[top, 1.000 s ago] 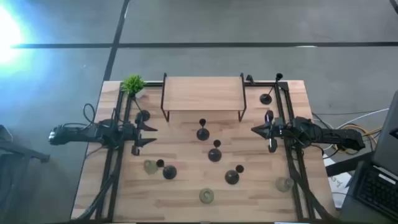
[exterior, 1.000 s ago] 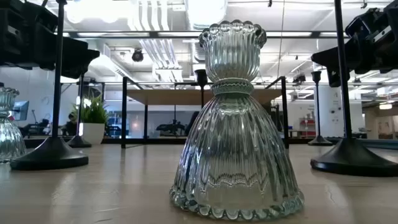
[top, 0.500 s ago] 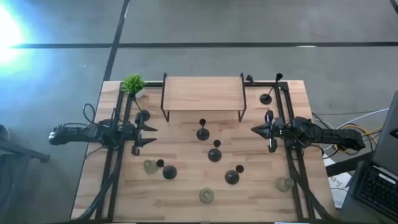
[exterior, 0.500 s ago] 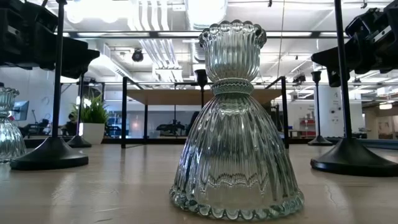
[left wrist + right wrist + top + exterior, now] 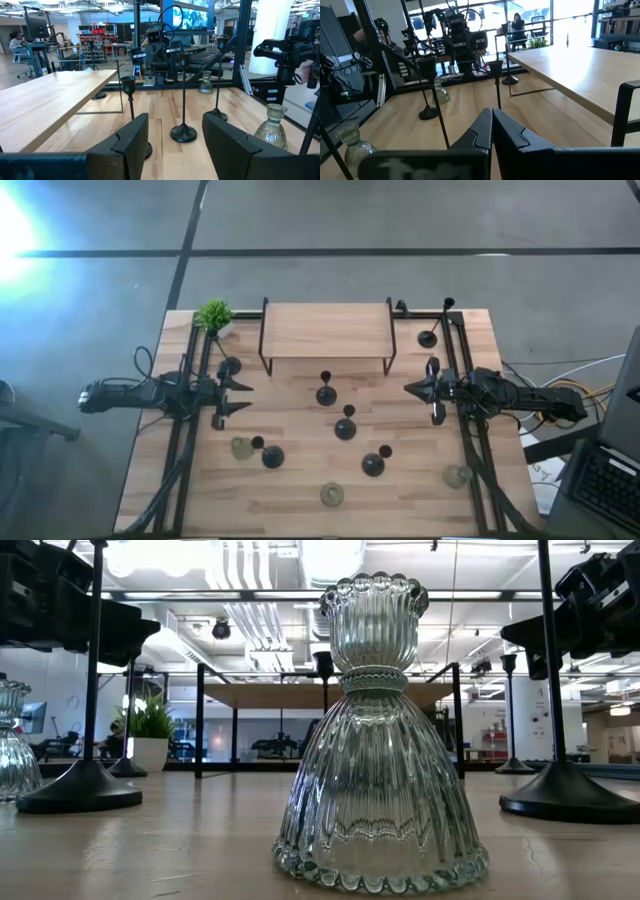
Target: Pick & Place candle stick holders
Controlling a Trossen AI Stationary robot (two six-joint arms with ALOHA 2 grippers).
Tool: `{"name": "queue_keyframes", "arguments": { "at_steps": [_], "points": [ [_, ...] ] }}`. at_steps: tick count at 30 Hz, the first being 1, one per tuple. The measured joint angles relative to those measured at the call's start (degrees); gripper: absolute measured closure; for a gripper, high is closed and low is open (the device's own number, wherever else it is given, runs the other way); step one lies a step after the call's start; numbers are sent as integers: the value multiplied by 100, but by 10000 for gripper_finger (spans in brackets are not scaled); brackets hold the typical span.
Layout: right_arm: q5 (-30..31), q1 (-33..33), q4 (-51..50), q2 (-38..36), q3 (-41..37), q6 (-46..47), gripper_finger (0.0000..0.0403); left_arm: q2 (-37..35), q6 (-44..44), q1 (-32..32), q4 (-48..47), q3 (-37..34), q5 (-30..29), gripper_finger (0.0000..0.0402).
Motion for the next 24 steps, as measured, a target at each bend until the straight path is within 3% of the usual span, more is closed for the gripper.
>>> {"name": "queue_keyframes", "arguments": {
  "at_steps": [3, 11, 14, 17, 21, 24],
  "points": [
    [7, 0, 262, 3, 0, -11, 394, -2, -2, -1, 1, 0, 1, 211],
    [-1, 2, 2399, -13, 7, 615, 394, -2, -1, -4, 0, 0, -1, 211],
    [90, 0, 2520, -9, 7, -28, 394, 0, 0, -2, 1, -2, 1, 211],
    [956, 0, 2022, -7, 40, -860, 394, -2, -1, -2, 0, -1, 0, 211],
    [3032, -4, 364, -2, 324, -1015, 394, -1, -2, -2, -1, -2, 1, 211],
    [4038, -2, -557, -4, 531, -1015, 394, -2, -2, -2, -1, 0, -1, 211]
  ]
}}
